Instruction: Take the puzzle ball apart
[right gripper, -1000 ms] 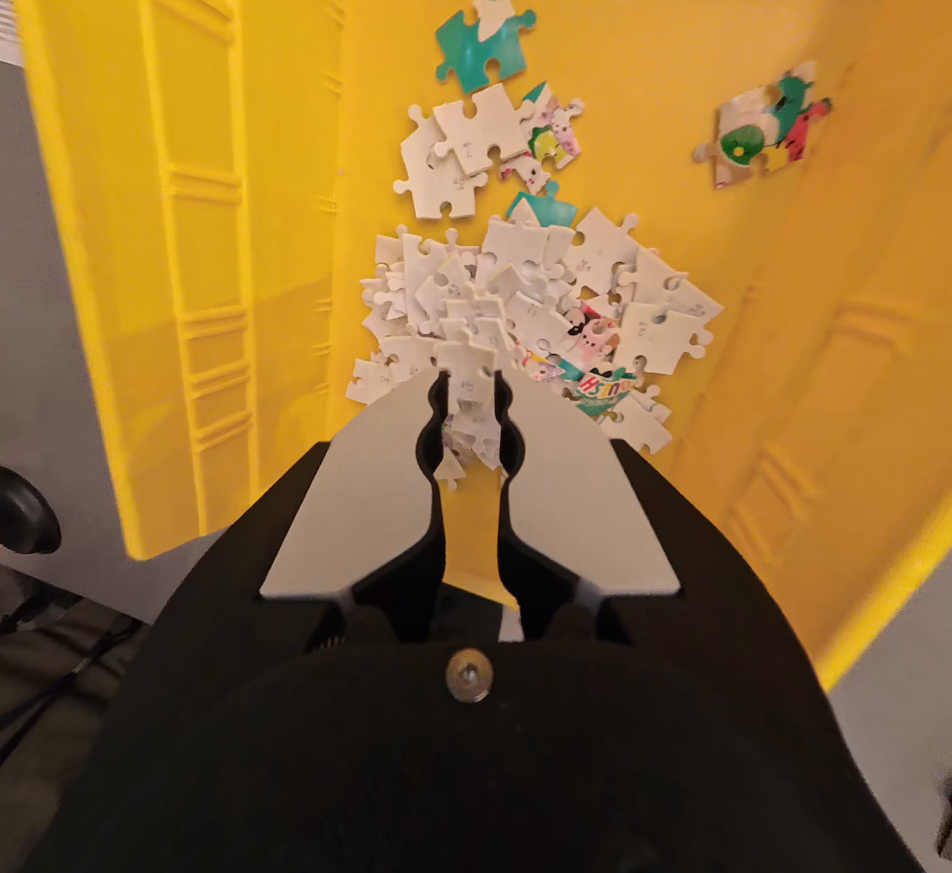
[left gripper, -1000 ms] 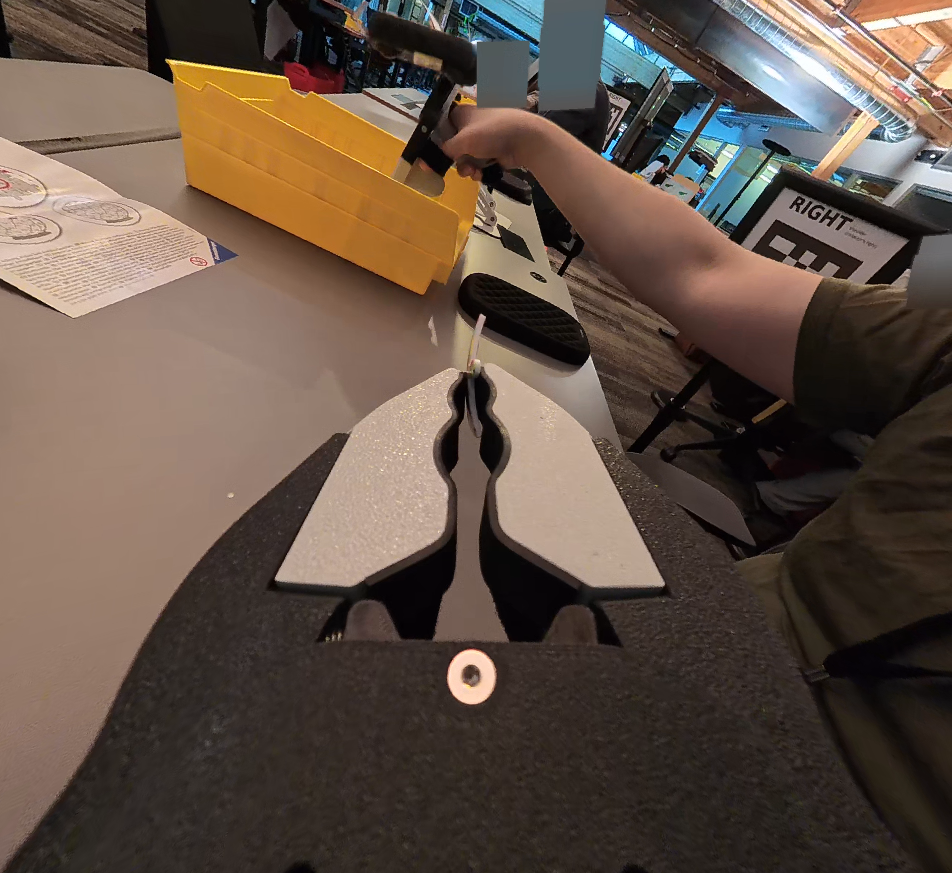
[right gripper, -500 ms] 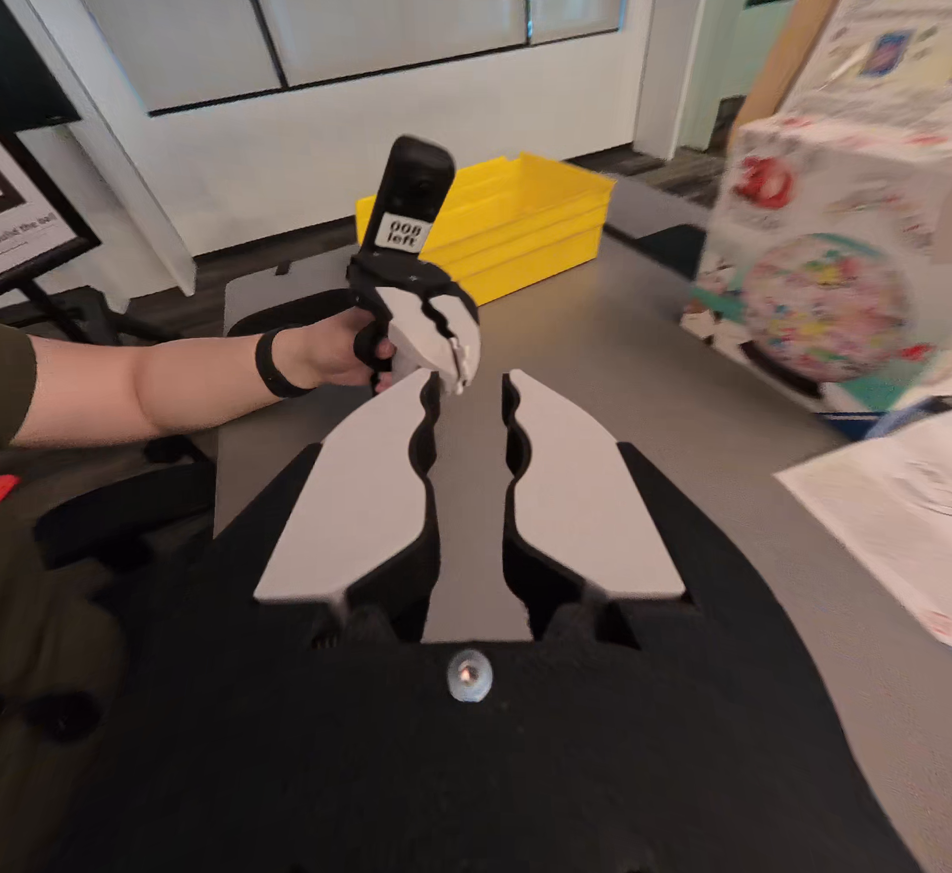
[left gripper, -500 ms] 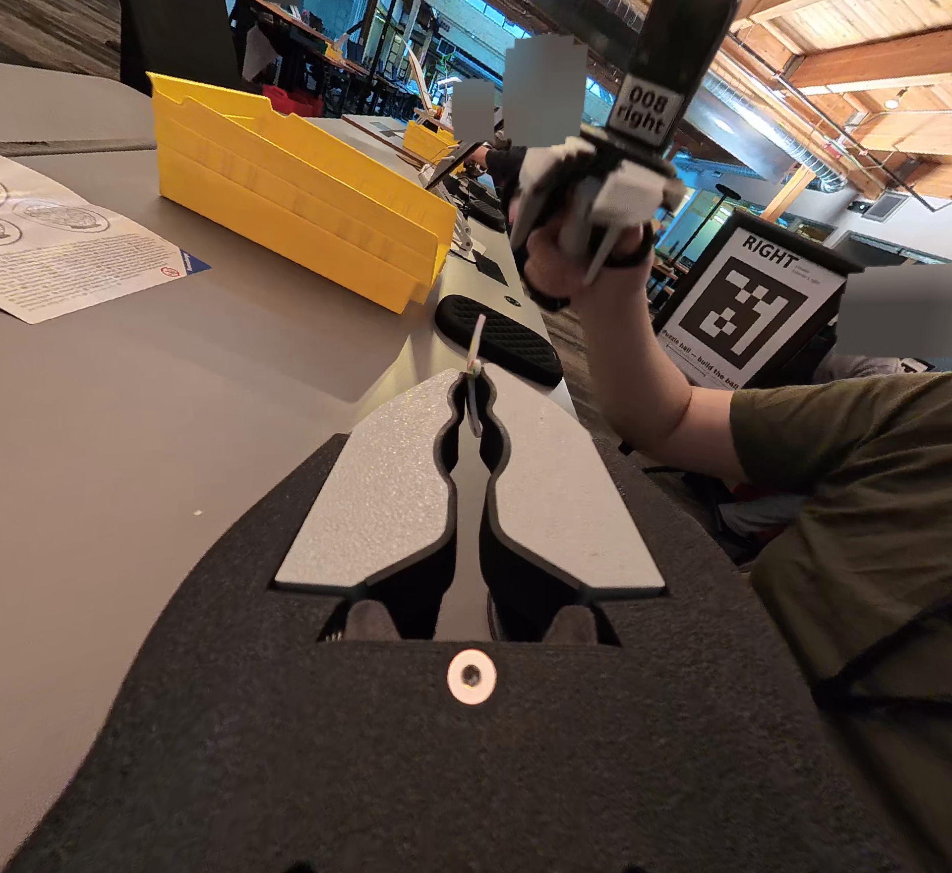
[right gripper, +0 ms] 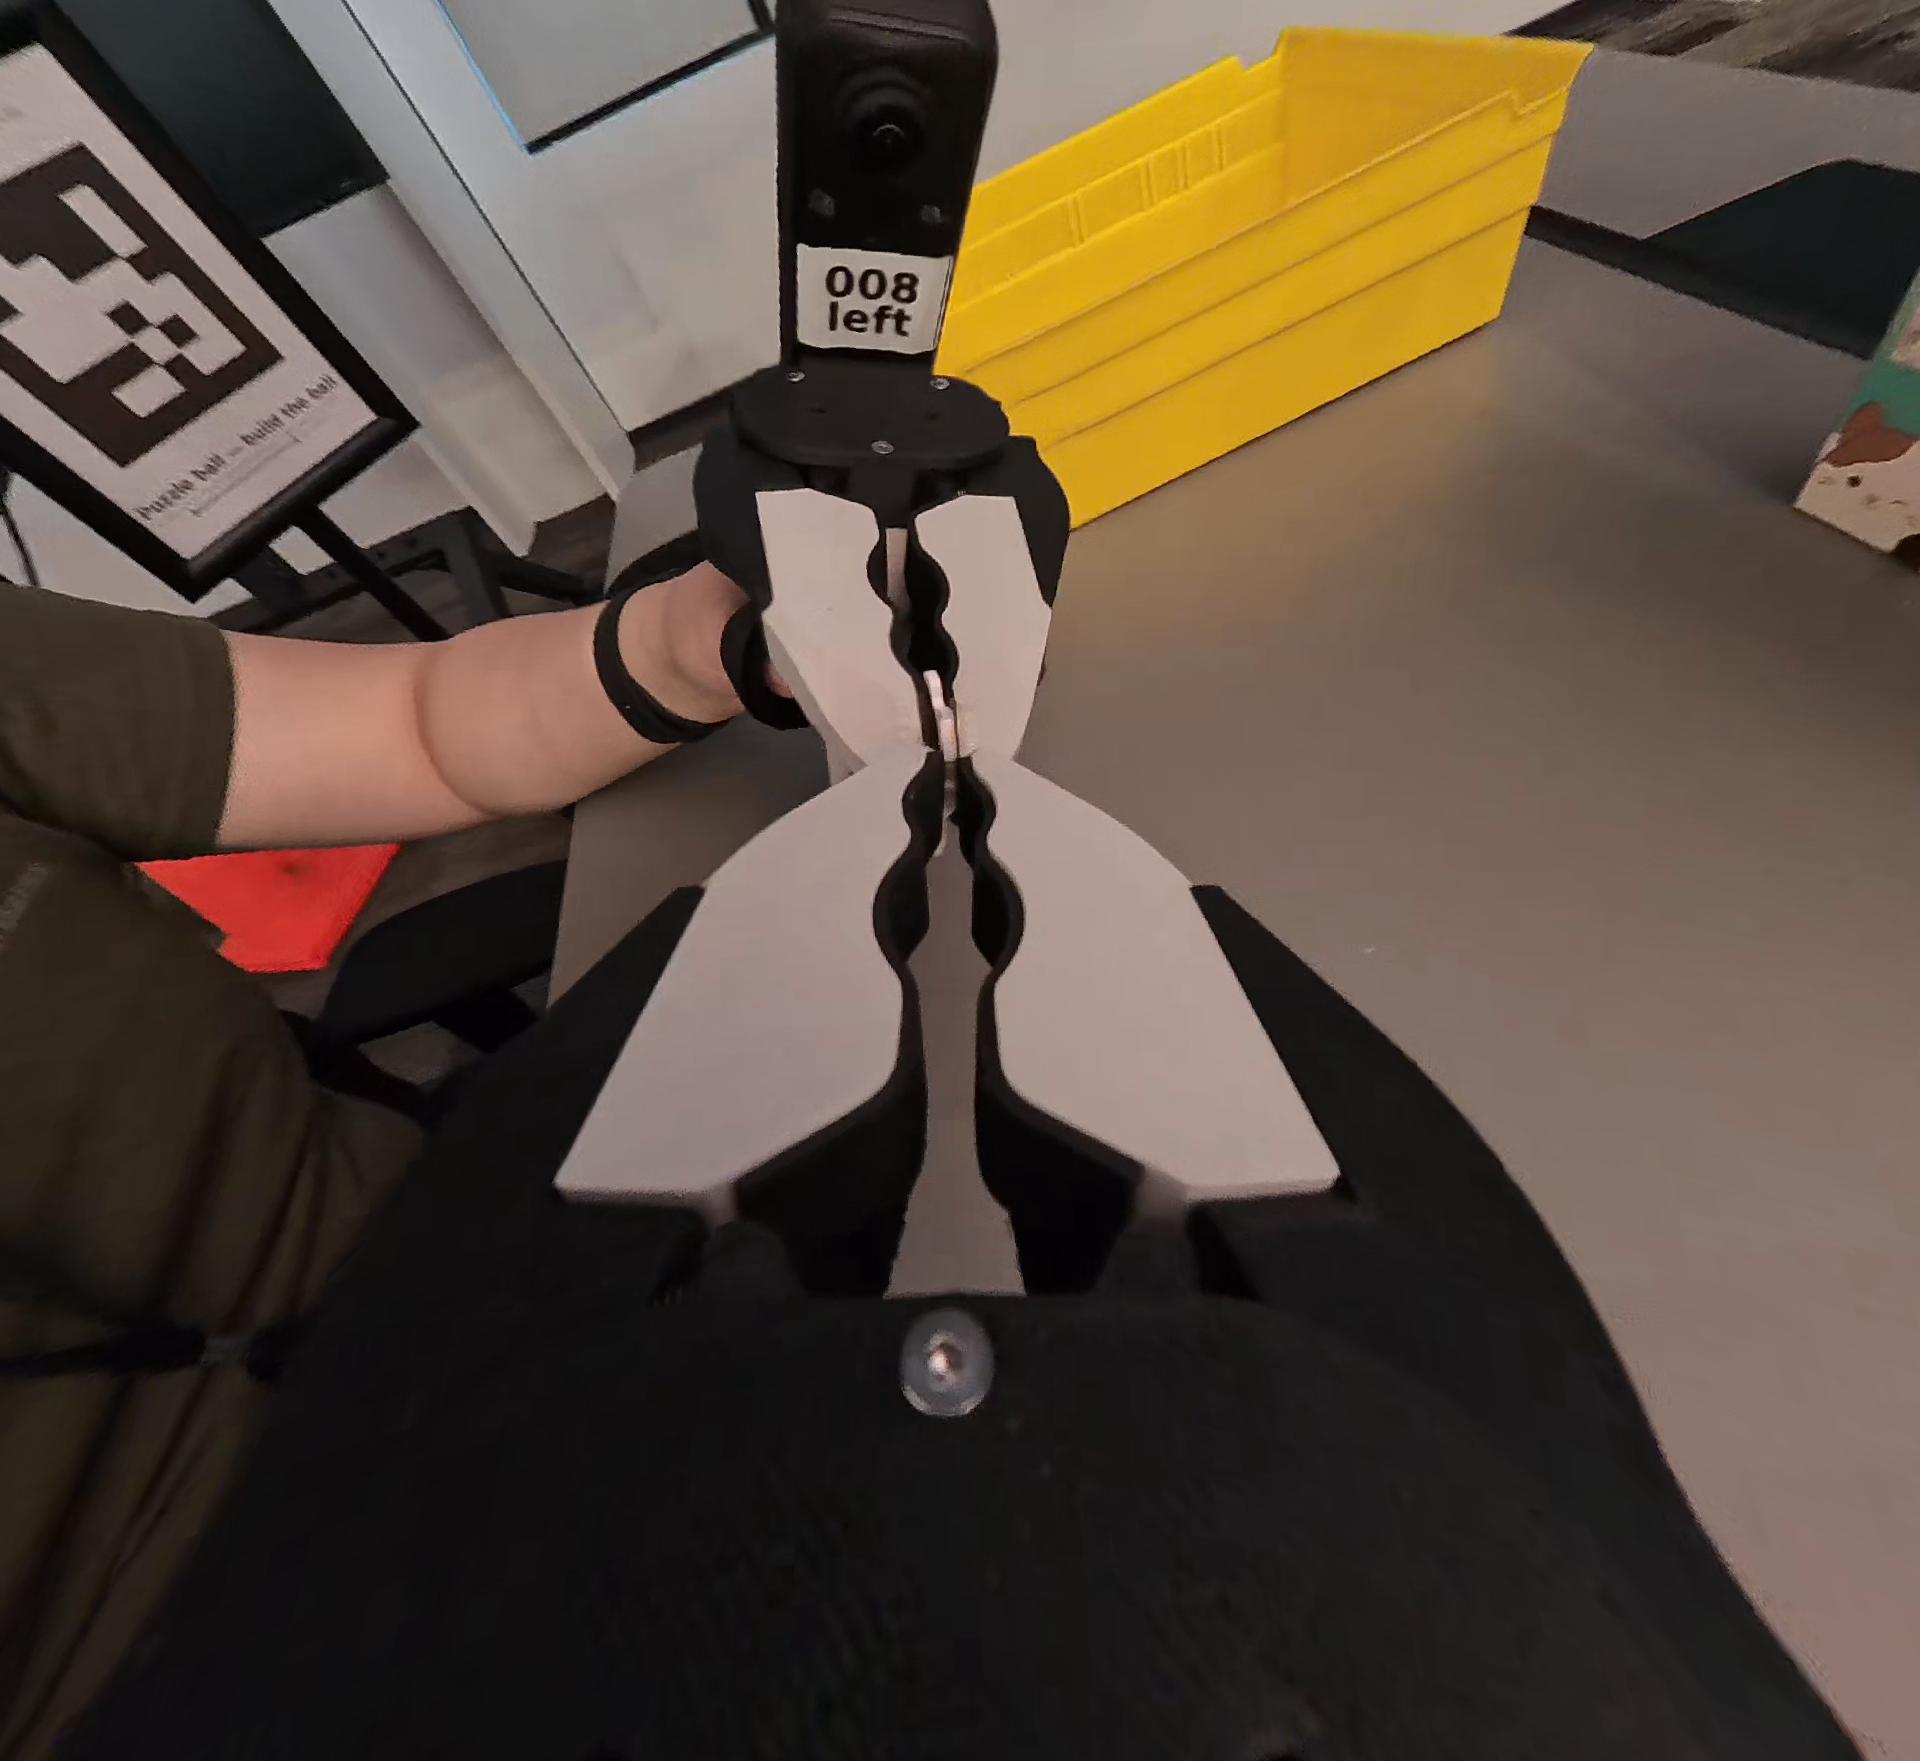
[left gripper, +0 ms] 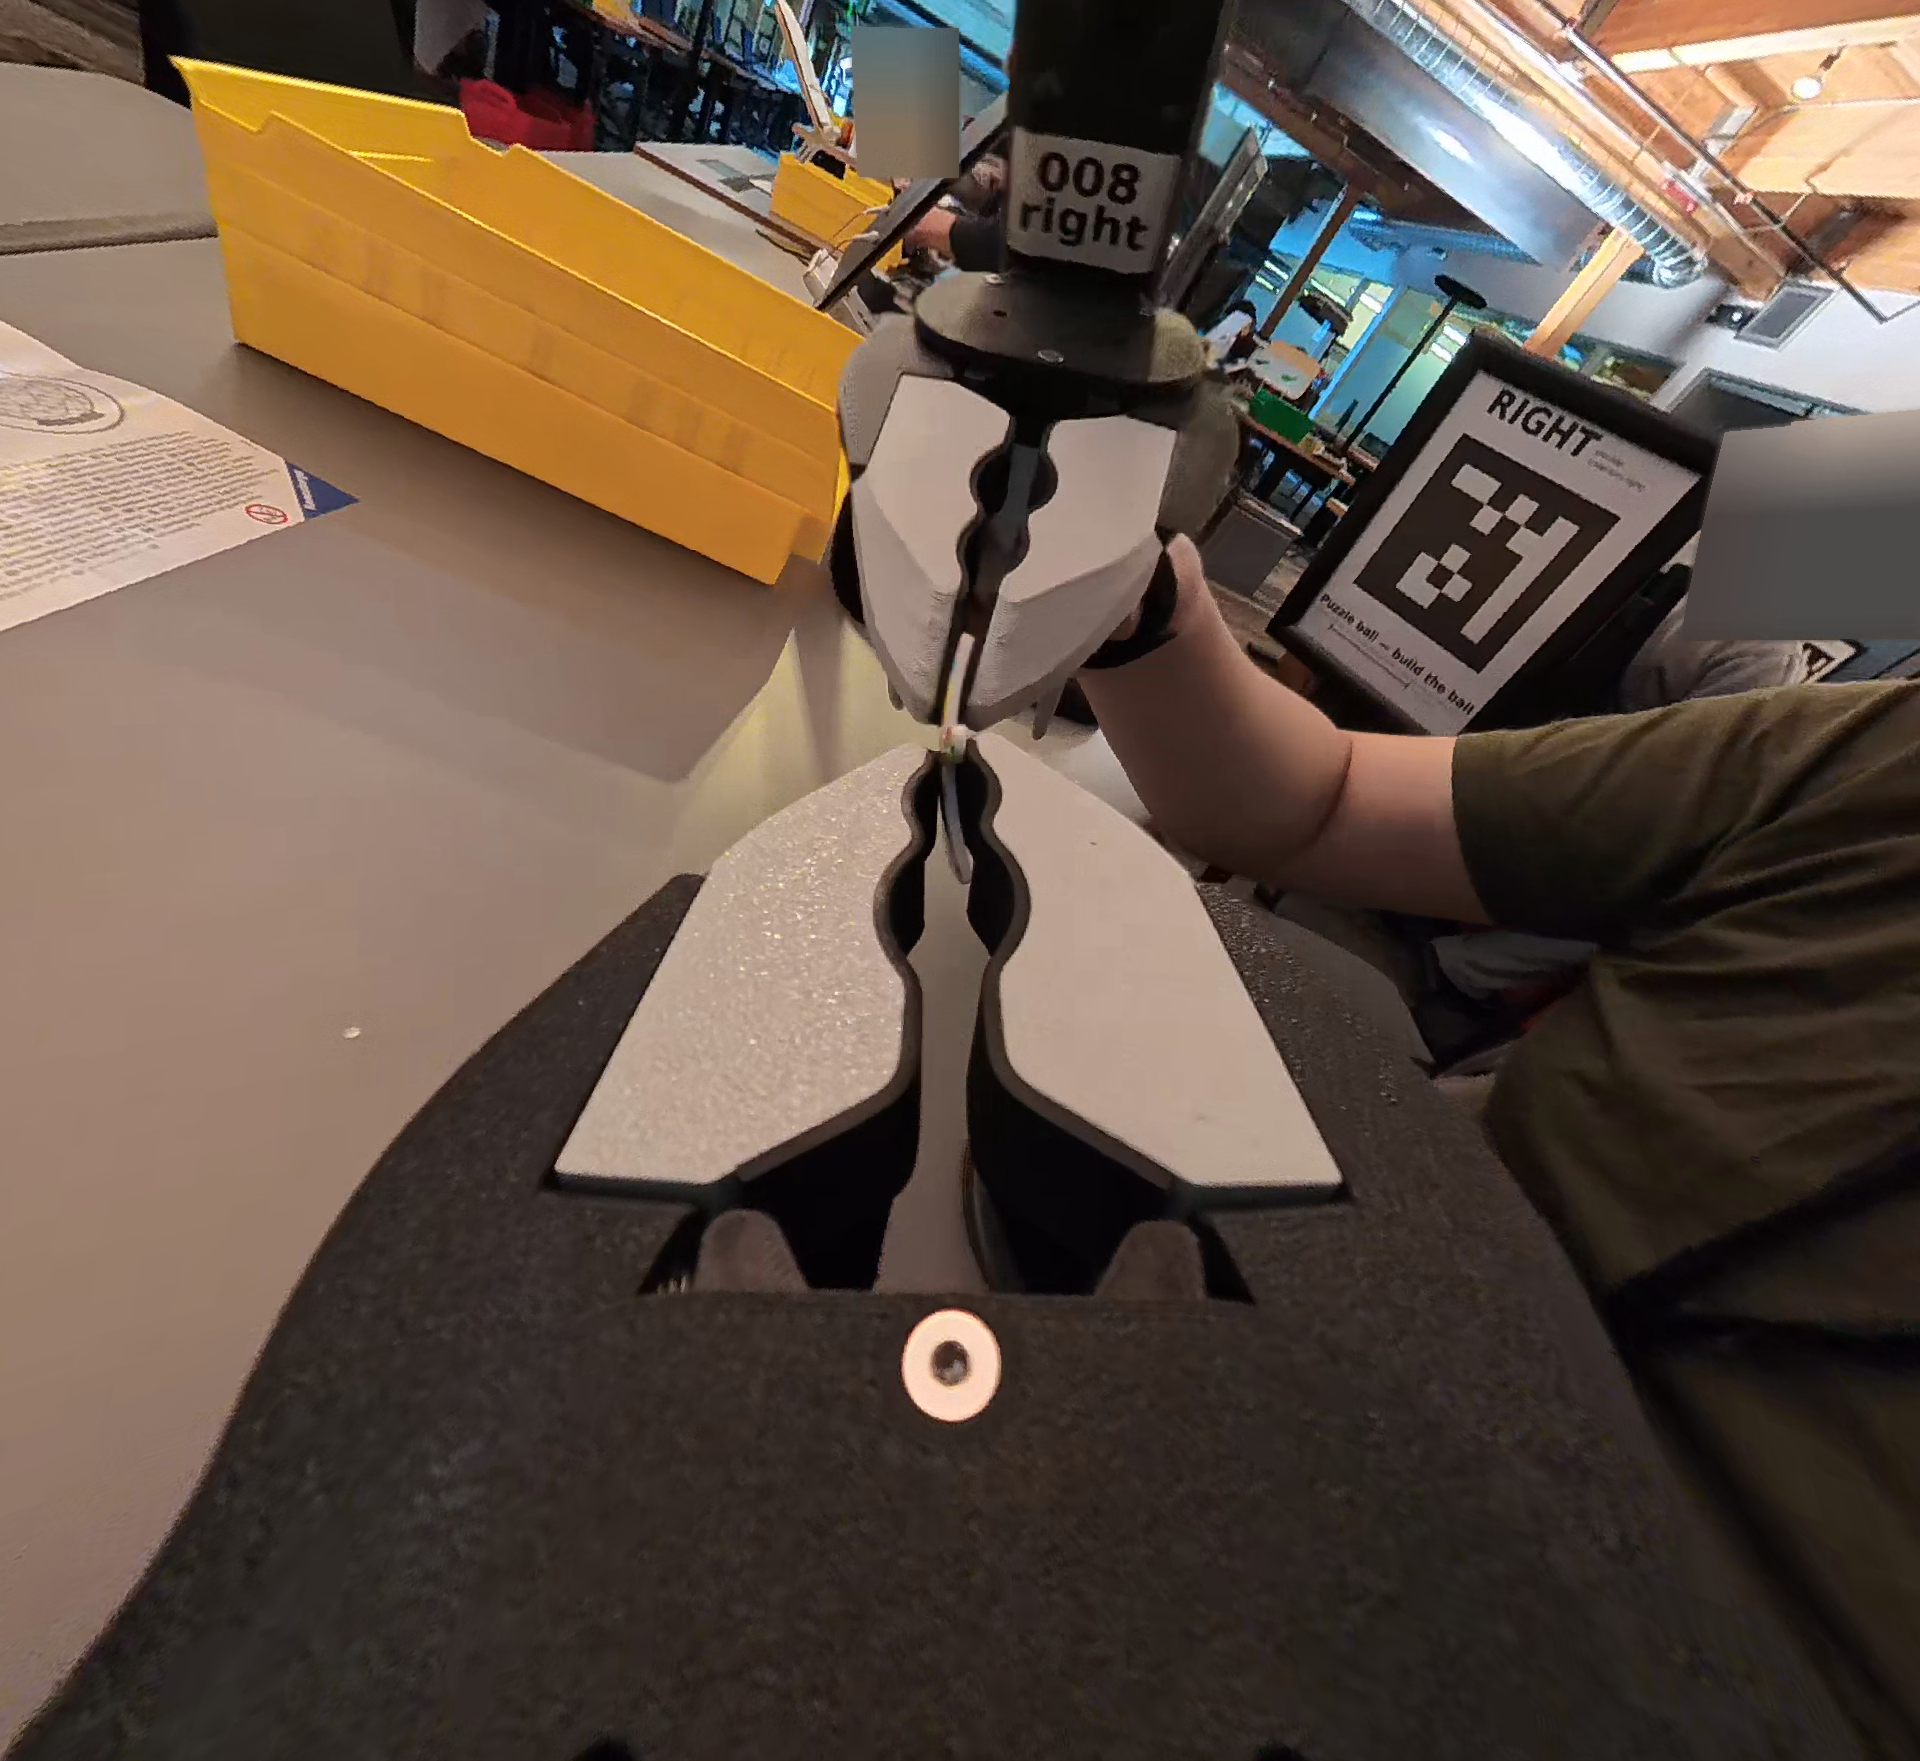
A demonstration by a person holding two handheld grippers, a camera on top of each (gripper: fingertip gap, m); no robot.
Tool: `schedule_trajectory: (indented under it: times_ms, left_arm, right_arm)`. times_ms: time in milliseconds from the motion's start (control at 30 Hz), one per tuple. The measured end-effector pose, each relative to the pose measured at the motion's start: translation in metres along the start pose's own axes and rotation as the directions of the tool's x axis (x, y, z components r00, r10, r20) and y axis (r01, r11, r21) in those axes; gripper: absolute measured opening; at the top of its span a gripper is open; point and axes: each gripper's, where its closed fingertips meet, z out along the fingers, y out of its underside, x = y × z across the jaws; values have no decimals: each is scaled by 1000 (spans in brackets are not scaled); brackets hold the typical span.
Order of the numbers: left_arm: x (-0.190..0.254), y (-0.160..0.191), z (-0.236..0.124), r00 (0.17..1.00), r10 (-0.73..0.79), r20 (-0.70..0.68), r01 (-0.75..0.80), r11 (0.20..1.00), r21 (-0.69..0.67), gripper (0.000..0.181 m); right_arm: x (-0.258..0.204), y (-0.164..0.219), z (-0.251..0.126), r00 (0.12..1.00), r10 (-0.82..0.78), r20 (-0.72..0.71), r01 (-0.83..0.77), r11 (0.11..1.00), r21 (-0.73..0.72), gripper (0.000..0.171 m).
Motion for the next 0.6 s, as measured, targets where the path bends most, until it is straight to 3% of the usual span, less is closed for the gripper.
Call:
schedule_trajectory:
  times_ms: [200, 333, 433, 533, 600]
  left_arm:
    - [-6, 13, 6, 1000, 0, 25, 2, 998, -62, 4]
    - [-6, 12, 7, 999, -33, 5, 34, 998, -50, 9]
    - [-3, 7, 4, 1000, -29, -1, 29, 999, -32, 9]
    - [-1, 5, 3, 1000, -26, -5, 26, 999, -28, 9]
    - [0, 7, 5, 999, -33, -7, 33, 999, -40, 9]
  right_arm:
    - [7, 12, -3, 1000, 8, -15, -8, 1000, 2, 3]
    - [21, 6, -36, 988, 23, -152, -22, 1000, 11, 3]
    - [39, -17, -121, 933, -4, -360, 15, 1000, 27, 3]
    - [66, -30, -224, 882, 173, -438, -122, 982, 141, 2]
    - [111, -4, -283, 779, 348, -522, -305, 937, 171, 2]
